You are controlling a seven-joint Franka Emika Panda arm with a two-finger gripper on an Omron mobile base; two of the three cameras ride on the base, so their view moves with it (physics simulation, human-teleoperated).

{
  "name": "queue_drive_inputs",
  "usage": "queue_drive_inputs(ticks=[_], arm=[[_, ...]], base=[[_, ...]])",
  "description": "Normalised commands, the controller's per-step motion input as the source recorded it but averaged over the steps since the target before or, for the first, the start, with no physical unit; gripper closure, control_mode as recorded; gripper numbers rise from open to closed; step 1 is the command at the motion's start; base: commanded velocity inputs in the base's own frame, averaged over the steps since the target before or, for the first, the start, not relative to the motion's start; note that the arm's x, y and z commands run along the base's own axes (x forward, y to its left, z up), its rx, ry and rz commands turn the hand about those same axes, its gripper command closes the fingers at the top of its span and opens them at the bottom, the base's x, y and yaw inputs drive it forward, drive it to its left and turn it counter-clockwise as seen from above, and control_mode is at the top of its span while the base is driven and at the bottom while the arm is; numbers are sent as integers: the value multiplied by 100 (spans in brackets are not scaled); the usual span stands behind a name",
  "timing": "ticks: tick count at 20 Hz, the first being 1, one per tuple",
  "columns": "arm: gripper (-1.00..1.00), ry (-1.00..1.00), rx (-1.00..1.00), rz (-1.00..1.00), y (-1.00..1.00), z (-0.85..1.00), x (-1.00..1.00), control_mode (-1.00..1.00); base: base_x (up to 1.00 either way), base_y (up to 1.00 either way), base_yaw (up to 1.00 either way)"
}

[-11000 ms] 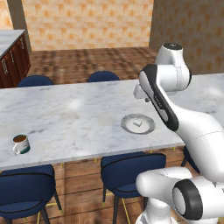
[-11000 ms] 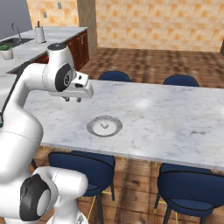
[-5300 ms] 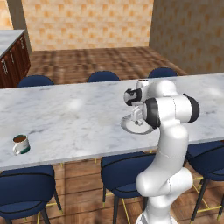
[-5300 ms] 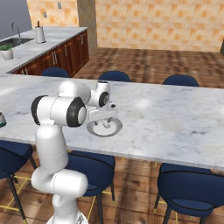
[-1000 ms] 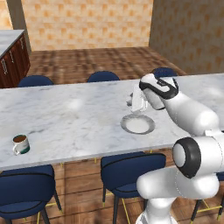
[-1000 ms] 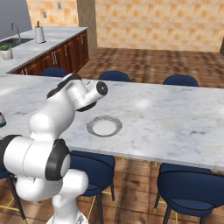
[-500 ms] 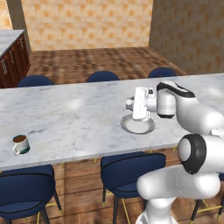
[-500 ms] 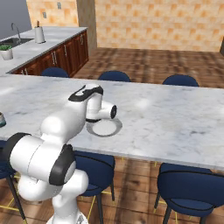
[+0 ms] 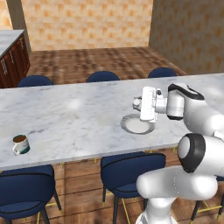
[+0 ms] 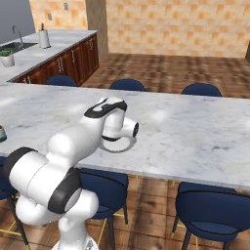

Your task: Pick up the marshmallow and place it in the cup of hot chocolate on the dining counter.

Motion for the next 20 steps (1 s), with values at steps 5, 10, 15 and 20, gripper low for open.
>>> queue_drive_inputs(ticks=[5, 10, 15, 20], arm=[[100, -1, 0, 3, -21, 25, -47, -100], [100, 0, 5, 20, -11, 34, -73, -100], [100, 0, 2, 19, -1, 30, -52, -100], [100, 0, 1, 18, 0, 49, -47, -100]], base=[[0, 0, 0], [0, 0, 0], [0, 0, 0], [0, 0, 0]])
